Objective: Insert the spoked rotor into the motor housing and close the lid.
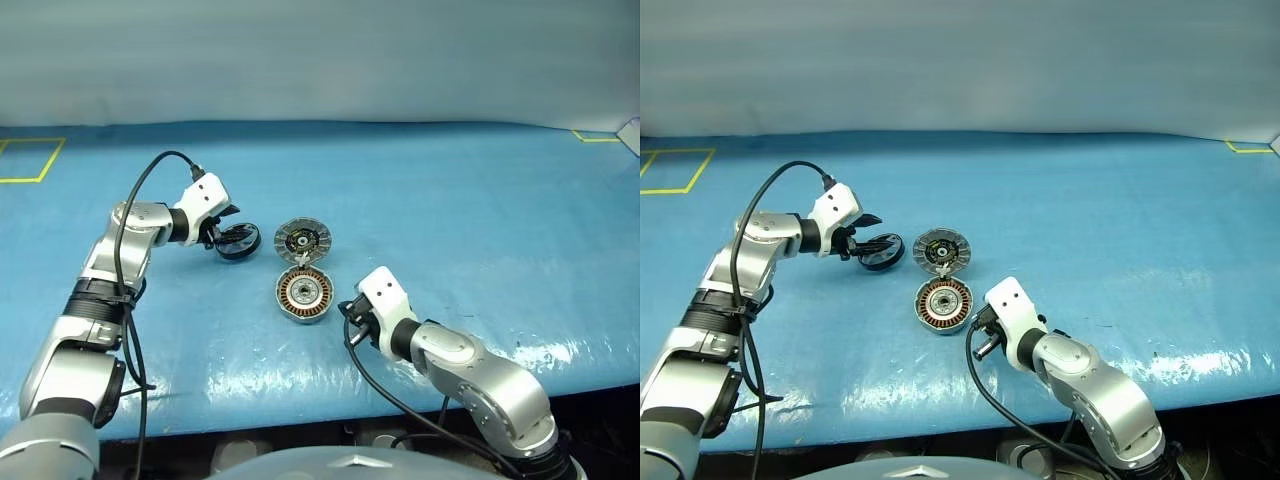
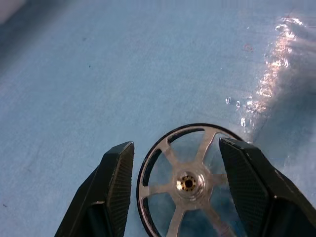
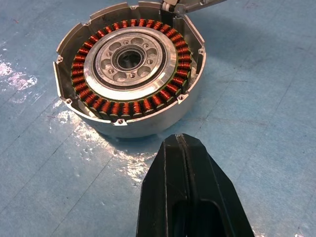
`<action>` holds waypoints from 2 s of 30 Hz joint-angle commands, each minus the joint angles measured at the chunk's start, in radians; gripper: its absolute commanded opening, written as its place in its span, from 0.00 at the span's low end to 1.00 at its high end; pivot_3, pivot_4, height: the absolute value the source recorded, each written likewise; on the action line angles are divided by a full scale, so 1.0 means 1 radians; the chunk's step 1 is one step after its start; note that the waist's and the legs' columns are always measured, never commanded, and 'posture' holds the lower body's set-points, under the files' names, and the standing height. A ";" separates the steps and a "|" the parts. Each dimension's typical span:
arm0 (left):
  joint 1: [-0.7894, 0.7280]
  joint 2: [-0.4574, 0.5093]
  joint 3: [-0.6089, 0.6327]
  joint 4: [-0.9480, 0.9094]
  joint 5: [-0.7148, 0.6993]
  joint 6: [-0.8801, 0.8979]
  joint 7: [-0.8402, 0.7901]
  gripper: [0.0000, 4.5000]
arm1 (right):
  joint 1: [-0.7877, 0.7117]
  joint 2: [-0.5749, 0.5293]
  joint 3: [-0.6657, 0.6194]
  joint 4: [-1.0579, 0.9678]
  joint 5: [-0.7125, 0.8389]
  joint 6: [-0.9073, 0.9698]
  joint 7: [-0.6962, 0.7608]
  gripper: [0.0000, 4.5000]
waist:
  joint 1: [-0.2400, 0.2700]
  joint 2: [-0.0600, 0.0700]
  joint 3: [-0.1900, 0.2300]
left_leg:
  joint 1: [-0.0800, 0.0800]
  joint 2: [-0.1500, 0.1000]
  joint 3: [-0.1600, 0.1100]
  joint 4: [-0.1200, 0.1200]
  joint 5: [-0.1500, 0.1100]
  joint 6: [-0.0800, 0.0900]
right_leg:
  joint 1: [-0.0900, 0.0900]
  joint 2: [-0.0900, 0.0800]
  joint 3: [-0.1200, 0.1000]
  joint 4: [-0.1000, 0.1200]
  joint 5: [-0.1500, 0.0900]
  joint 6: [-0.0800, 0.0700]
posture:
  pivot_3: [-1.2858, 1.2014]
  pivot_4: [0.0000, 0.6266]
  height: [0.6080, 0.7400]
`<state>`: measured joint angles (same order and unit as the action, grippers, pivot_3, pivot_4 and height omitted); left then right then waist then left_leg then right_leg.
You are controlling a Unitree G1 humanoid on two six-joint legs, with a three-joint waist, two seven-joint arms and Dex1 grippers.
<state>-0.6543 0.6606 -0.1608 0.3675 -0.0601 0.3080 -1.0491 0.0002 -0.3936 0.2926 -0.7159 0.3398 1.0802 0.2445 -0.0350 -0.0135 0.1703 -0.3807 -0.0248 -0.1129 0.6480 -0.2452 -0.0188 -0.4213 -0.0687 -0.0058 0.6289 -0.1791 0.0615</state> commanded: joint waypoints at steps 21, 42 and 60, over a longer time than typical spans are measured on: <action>-0.410 0.069 -0.298 0.271 0.259 0.133 -0.379 0.66 | -0.063 0.010 0.017 0.047 0.006 -0.004 0.039 0.00 | -0.004 -0.001 0.001 | -0.002 0.000 0.001 0.000 -0.001 0.001 | -0.001 0.001 0.001 0.000 0.000 0.000 | 0.52 0.24 1.00; -0.507 -0.040 -0.360 0.374 0.394 0.182 -0.339 0.66 | -0.098 -0.041 0.047 0.060 0.008 0.026 0.103 0.00 | -0.003 -0.001 0.001 | -0.004 0.000 0.001 0.002 -0.001 0.002 | -0.004 0.001 0.001 0.000 0.000 0.001 | 0.52 0.24 1.00; -0.482 -0.109 -0.392 0.433 0.429 0.185 -0.327 0.66 | -0.081 -0.029 0.044 0.054 0.001 0.024 0.079 0.00 | -0.003 -0.002 0.001 | -0.005 0.000 0.001 0.003 -0.001 0.002 | -0.003 0.001 0.001 0.001 0.001 0.001 | 0.52 0.24 1.00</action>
<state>-1.1237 0.5506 -0.5585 0.7951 0.3595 0.5061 -1.3775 -0.0857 -0.4273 0.3470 -0.6243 0.3393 1.1037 0.3267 -0.0380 -0.0150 0.1712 -0.3857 -0.0248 -0.1124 0.6515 -0.2461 -0.0171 -0.4247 -0.0675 -0.0050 0.6297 -0.1785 0.0626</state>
